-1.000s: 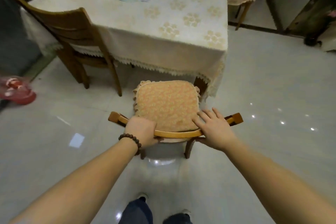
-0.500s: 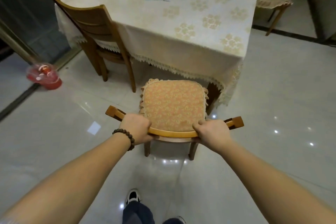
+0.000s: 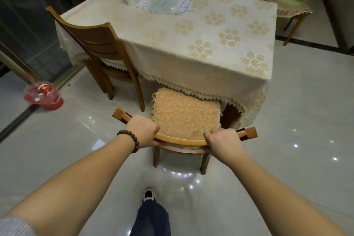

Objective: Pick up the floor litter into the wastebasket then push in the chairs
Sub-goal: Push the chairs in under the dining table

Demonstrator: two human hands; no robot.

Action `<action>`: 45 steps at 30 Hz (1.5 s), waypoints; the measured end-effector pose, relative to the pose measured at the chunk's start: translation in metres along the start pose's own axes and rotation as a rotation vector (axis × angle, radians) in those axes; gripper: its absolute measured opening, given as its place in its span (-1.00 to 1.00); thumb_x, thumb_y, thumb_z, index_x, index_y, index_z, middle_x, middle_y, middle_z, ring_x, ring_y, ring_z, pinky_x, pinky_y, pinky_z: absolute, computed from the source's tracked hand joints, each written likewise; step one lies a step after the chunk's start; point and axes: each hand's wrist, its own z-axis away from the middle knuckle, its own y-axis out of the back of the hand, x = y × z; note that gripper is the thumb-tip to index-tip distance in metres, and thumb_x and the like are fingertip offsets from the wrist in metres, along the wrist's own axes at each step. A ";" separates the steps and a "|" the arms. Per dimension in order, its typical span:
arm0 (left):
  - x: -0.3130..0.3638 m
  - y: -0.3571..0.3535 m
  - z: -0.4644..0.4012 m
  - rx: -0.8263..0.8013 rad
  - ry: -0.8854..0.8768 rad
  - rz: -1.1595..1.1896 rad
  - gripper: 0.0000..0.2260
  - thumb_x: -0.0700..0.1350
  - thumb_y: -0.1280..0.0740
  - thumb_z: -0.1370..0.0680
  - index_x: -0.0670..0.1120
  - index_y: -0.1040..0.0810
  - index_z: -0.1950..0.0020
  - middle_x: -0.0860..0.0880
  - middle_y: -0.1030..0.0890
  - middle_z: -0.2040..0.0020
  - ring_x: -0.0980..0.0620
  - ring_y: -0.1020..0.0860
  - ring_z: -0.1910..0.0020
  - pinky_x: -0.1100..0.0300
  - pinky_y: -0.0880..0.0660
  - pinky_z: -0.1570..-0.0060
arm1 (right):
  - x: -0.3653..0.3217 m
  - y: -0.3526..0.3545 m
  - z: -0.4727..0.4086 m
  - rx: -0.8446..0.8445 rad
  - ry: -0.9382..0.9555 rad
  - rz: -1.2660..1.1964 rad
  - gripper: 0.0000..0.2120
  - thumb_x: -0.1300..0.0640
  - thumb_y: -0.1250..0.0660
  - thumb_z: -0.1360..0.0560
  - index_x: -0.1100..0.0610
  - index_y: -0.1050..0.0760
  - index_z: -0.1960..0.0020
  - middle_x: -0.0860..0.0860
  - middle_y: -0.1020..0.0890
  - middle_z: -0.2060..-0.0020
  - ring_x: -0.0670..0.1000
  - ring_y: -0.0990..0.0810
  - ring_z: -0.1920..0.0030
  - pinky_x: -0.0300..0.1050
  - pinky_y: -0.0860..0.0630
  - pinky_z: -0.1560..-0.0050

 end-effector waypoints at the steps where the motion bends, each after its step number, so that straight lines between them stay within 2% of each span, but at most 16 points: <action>1: -0.013 -0.001 -0.010 0.001 -0.010 -0.009 -0.49 0.44 -0.13 -0.44 0.01 -0.52 0.13 0.04 -0.52 0.29 0.05 -0.52 0.32 0.17 -0.52 0.27 | -0.002 0.002 -0.013 -0.006 -0.017 0.001 -0.66 -0.10 -0.25 -0.49 0.09 -0.45 -0.15 0.04 -0.60 0.08 0.12 -0.57 0.10 -0.10 -0.35 0.25; 4: -0.054 -0.001 -0.042 0.034 -0.059 -0.045 -0.47 0.46 -0.12 -0.42 0.02 -0.52 0.14 0.05 -0.52 0.32 0.07 -0.50 0.35 0.17 -0.49 0.30 | -0.003 0.015 -0.051 -0.032 -0.067 -0.005 -0.70 -0.13 -0.21 -0.51 0.07 -0.44 -0.09 0.01 -0.58 0.10 0.08 -0.57 0.11 -0.06 -0.41 0.23; 10: -0.117 0.002 -0.103 0.072 -0.161 -0.075 -0.50 0.45 -0.13 -0.41 0.02 -0.49 0.17 0.04 -0.55 0.29 0.02 -0.54 0.31 0.10 -0.56 0.22 | 0.000 0.031 -0.117 -0.074 -0.166 -0.032 -0.71 -0.13 -0.21 -0.51 0.06 -0.42 -0.08 0.00 -0.57 0.12 0.08 -0.56 0.13 -0.04 -0.46 0.22; 15: -0.149 -0.001 -0.146 0.060 -0.211 -0.084 -0.47 0.47 -0.11 -0.40 0.05 -0.54 0.09 0.04 -0.57 0.23 0.01 -0.56 0.26 0.11 -0.54 0.22 | 0.008 0.030 -0.158 -0.090 -0.222 -0.029 -0.71 -0.13 -0.23 -0.51 0.05 -0.41 -0.08 0.00 -0.55 0.15 0.07 -0.54 0.18 -0.05 -0.44 0.25; 21: -0.166 0.003 -0.190 0.076 -0.242 -0.089 -0.48 0.46 -0.12 -0.41 0.04 -0.53 0.07 0.03 -0.55 0.20 0.00 -0.55 0.23 0.09 -0.53 0.21 | 0.025 0.025 -0.193 -0.109 -0.263 -0.055 -0.74 -0.08 -0.24 -0.52 0.03 -0.37 -0.12 0.00 -0.54 0.13 0.06 -0.53 0.16 -0.05 -0.42 0.26; 24: -0.175 0.009 -0.214 0.080 -0.252 -0.075 -0.47 0.47 -0.11 -0.40 0.03 -0.52 0.11 0.04 -0.54 0.22 0.02 -0.54 0.26 0.10 -0.53 0.23 | 0.041 0.026 -0.211 -0.103 -0.275 -0.075 -0.76 -0.10 -0.23 -0.51 0.02 -0.39 -0.08 -0.01 -0.55 0.12 0.06 -0.53 0.13 -0.07 -0.36 0.26; 30: -0.178 0.026 -0.260 0.079 -0.266 -0.070 -0.51 0.46 -0.12 -0.41 0.04 -0.45 0.18 0.05 -0.53 0.23 0.03 -0.53 0.26 0.12 -0.49 0.26 | 0.081 0.026 -0.238 -0.084 -0.274 -0.072 -0.78 -0.11 -0.25 -0.50 0.01 -0.42 -0.03 -0.02 -0.56 0.15 0.06 -0.53 0.17 -0.08 -0.39 0.25; 36: -0.183 0.040 -0.313 0.063 -0.250 -0.092 -0.49 0.46 -0.12 -0.41 0.04 -0.51 0.08 0.04 -0.54 0.19 0.02 -0.52 0.20 0.08 -0.49 0.19 | 0.123 0.026 -0.271 -0.087 -0.281 -0.057 -0.76 -0.14 -0.24 -0.50 0.02 -0.37 0.00 -0.02 -0.52 0.17 0.05 -0.50 0.20 -0.08 -0.33 0.31; 42: -0.183 0.049 -0.350 0.069 -0.250 -0.068 -0.50 0.43 -0.15 -0.43 0.02 -0.50 0.01 0.02 -0.54 0.10 -0.01 -0.51 0.10 0.08 -0.44 0.14 | 0.163 0.018 -0.292 -0.050 -0.265 -0.020 -0.82 -0.05 -0.28 -0.50 0.04 -0.38 0.02 -0.01 -0.54 0.19 0.07 -0.54 0.21 -0.08 -0.29 0.36; 45: -0.184 0.051 -0.352 0.083 -0.246 -0.040 -0.50 0.42 -0.18 -0.43 0.01 -0.48 -0.04 0.02 -0.55 0.04 -0.02 -0.51 0.03 0.07 -0.45 0.07 | 0.167 0.013 -0.295 -0.089 -0.239 0.007 -0.76 -0.08 -0.39 -0.40 0.04 -0.42 0.10 -0.01 -0.54 0.31 0.06 -0.53 0.34 -0.11 -0.30 0.44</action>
